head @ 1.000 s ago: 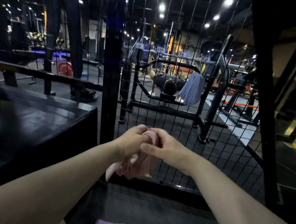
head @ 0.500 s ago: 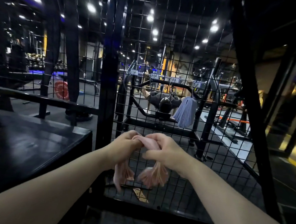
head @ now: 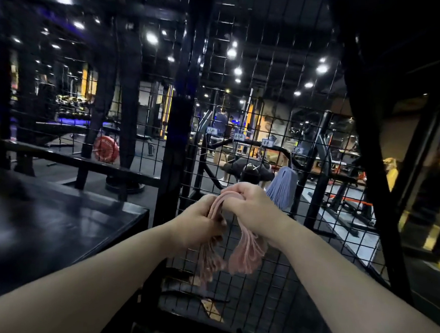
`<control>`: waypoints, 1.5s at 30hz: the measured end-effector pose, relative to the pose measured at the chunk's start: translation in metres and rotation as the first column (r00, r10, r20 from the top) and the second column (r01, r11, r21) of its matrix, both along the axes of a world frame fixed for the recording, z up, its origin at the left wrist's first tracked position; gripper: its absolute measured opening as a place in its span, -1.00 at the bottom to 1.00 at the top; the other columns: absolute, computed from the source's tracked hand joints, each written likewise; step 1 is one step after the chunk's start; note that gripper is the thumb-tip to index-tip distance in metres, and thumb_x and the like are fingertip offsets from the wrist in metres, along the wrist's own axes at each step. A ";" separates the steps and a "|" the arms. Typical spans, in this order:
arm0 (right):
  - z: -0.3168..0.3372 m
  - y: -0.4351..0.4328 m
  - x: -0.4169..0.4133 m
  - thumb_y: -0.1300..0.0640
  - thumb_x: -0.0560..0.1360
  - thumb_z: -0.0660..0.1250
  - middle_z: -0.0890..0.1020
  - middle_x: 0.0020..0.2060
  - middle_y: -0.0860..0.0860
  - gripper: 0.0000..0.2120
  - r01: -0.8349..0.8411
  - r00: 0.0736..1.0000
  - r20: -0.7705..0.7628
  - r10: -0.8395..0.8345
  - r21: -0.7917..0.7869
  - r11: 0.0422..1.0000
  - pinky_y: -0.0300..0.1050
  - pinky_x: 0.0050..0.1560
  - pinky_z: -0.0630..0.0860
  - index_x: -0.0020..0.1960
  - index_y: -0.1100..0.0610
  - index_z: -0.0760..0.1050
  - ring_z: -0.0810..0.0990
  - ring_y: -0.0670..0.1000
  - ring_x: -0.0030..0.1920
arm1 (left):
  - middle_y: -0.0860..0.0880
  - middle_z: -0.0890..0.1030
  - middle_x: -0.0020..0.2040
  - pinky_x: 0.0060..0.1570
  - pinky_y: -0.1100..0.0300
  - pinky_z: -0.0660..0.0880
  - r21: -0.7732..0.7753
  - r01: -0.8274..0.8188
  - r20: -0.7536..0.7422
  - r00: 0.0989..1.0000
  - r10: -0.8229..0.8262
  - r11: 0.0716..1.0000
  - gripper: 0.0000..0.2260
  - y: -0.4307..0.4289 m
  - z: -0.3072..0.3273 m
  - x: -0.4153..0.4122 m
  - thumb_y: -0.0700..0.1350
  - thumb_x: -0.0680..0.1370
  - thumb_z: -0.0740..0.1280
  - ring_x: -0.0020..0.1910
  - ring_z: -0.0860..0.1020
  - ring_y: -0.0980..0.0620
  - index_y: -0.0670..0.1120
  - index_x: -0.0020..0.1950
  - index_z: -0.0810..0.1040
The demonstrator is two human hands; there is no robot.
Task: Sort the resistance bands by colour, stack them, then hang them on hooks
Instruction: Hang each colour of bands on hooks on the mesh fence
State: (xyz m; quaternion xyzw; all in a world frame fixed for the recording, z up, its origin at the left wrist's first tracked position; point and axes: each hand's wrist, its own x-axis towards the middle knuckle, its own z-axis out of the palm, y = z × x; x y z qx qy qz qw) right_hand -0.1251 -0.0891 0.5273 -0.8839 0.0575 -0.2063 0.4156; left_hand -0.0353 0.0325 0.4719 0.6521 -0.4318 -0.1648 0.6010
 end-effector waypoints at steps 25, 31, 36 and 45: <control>0.026 0.006 -0.008 0.13 0.47 0.35 0.69 -0.05 0.15 -0.83 0.069 0.994 -0.080 -0.072 -0.038 0.997 0.06 -0.06 0.63 0.04 0.10 0.62 0.58 0.00 -0.15 | -0.04 0.61 0.11 -0.06 0.18 0.53 -0.056 0.091 -0.101 0.990 -0.096 0.994 -0.40 0.012 0.027 -0.016 -0.22 0.36 0.37 -0.02 0.61 0.08 -0.02 0.40 0.38; 0.028 -0.023 0.023 0.14 0.47 0.42 0.68 -0.12 0.09 -0.85 0.028 0.996 -0.084 -0.021 0.080 0.996 -0.32 -0.33 0.54 0.01 0.15 0.66 0.66 -0.01 -0.12 | -0.15 0.58 0.22 0.23 -0.01 0.52 -0.046 -0.012 -0.122 0.992 0.006 0.999 -0.41 -0.014 0.045 0.015 -0.23 0.36 0.39 0.15 0.61 -0.08 -0.06 0.40 0.41; 0.023 -0.045 0.056 0.23 0.40 0.41 0.67 -0.20 0.16 -0.81 0.013 0.996 -0.089 0.013 0.285 0.958 -0.10 -0.28 0.59 -0.01 0.25 0.66 0.67 0.06 -0.24 | -0.13 0.55 0.19 0.04 0.16 0.59 -0.072 0.056 -0.099 0.993 -0.063 0.996 -0.37 -0.040 0.039 0.039 -0.41 0.46 0.34 0.05 0.61 0.04 -0.06 0.46 0.25; 0.025 -0.085 0.098 0.23 0.39 0.35 0.68 -0.06 0.10 -0.74 0.005 0.996 -0.093 0.008 0.142 0.990 -0.05 -0.03 0.58 0.06 0.09 0.63 0.63 0.06 -0.01 | -0.26 0.56 0.05 -0.28 0.06 0.54 -0.189 -0.089 -0.327 0.945 0.023 0.978 -0.49 -0.085 0.041 0.091 -0.21 0.35 0.33 -0.30 0.55 -0.02 -0.18 0.30 0.39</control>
